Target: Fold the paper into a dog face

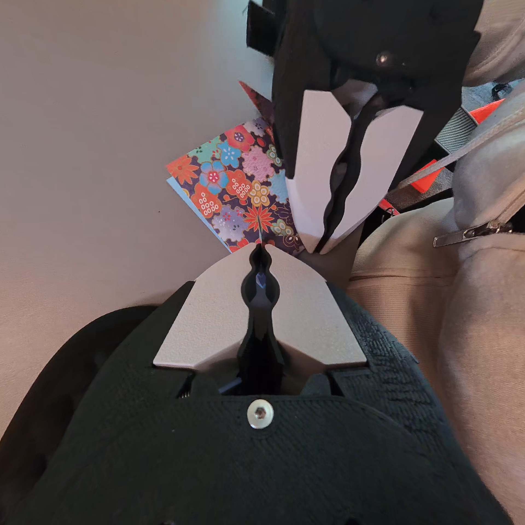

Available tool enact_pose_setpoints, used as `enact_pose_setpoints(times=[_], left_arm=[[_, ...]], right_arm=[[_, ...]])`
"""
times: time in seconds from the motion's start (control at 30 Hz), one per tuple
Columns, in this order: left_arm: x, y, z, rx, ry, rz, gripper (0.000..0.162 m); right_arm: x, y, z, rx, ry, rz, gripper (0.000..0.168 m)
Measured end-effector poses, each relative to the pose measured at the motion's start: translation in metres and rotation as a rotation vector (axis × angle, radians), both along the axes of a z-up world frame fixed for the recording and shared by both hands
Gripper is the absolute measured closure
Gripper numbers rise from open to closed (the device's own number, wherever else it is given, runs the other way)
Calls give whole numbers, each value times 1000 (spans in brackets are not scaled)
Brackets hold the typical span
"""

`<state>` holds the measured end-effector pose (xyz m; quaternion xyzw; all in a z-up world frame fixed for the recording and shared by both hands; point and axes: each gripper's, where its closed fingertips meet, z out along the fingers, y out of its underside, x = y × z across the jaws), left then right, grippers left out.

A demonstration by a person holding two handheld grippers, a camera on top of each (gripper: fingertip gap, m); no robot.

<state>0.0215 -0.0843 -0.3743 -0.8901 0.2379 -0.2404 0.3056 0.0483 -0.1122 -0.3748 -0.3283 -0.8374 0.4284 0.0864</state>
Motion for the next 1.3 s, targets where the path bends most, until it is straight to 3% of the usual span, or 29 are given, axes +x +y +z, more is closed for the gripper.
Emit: enact_pose_setpoints(times=[0.1,0.23,0.4,0.63,0.83,1.07,1.3], left_arm=[[-4,2,3,14,-4,33,162],[-8,1,1,-12,9,97,162],[-15,1,-6,-67,49,192,162],[-18,1,-3,-39,50,232,162],[-21,-4,-7,-70,100,287,161],[-22,-4,-8,-77,32,355,161],[-23,-3,-8,-59,28,354,161]], right_arm=[[-1,3,6,-136,-92,-25,165],[-15,20,17,-393,-213,-183,168],[-12,14,1,-259,-255,-154,167],[-17,18,-3,-260,-285,-213,168],[-19,18,-3,-285,-312,-227,168],[-20,19,-2,-314,-339,-247,168],[-21,18,15,-458,-357,-219,167]])
